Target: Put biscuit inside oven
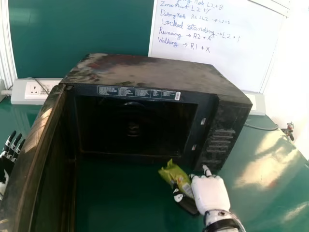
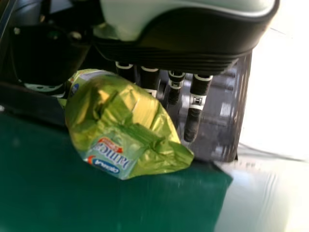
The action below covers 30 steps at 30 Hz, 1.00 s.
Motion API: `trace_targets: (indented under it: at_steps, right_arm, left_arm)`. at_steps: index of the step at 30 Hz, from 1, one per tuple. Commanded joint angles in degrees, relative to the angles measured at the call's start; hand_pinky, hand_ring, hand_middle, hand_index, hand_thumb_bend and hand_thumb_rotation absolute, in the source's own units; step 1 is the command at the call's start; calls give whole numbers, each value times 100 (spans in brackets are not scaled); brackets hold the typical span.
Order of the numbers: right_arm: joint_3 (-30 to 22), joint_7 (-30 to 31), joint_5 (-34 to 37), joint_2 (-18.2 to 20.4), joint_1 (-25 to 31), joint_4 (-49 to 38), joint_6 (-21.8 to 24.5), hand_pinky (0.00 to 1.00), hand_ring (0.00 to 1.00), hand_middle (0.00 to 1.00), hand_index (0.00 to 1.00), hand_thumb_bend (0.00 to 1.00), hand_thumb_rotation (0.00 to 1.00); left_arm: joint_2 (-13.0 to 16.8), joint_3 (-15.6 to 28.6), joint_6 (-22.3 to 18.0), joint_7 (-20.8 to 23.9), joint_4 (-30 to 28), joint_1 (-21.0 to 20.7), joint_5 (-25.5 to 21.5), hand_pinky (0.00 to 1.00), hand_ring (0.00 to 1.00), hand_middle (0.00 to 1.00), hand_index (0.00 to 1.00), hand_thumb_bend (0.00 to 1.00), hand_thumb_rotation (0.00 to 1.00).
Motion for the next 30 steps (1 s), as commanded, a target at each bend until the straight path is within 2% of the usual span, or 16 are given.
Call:
trace_targets:
  at_steps: [1, 5, 13, 17, 23, 30]
  right_arm:
    - [-80, -193, 46, 37, -96, -127, -13, 63, 58, 48, 51, 53, 0]
    - [-127, -211, 85, 65, -177, -243, -14, 62, 57, 47, 53, 52, 0]
    - [-232, -134, 149, 8, -423, -415, -107, 62, 56, 48, 51, 53, 0]
    - [-263, -76, 175, -21, -528, -436, -184, 61, 56, 48, 50, 53, 0]
    - [-235, -41, 139, 15, -563, -378, -227, 61, 55, 48, 50, 53, 0]
    - [-268, 13, 169, 72, -599, -367, -186, 61, 55, 49, 49, 53, 0]
  left_arm:
    - [-182, -49, -42, 26, 121, 69, -9, 71, 74, 81, 90, 13, 0]
    - [-186, -53, -39, 45, 141, 57, 2, 73, 75, 81, 90, 13, 0]
    - [-184, -51, -69, 2, 204, 18, -11, 69, 73, 80, 89, 13, 0]
    - [-191, -58, -74, 6, 189, 32, -6, 72, 74, 80, 89, 13, 0]
    - [-196, -53, -76, 3, 182, 40, -14, 69, 73, 79, 89, 14, 0]
    - [-195, -64, -65, 22, 145, 55, -1, 75, 76, 81, 90, 13, 0]
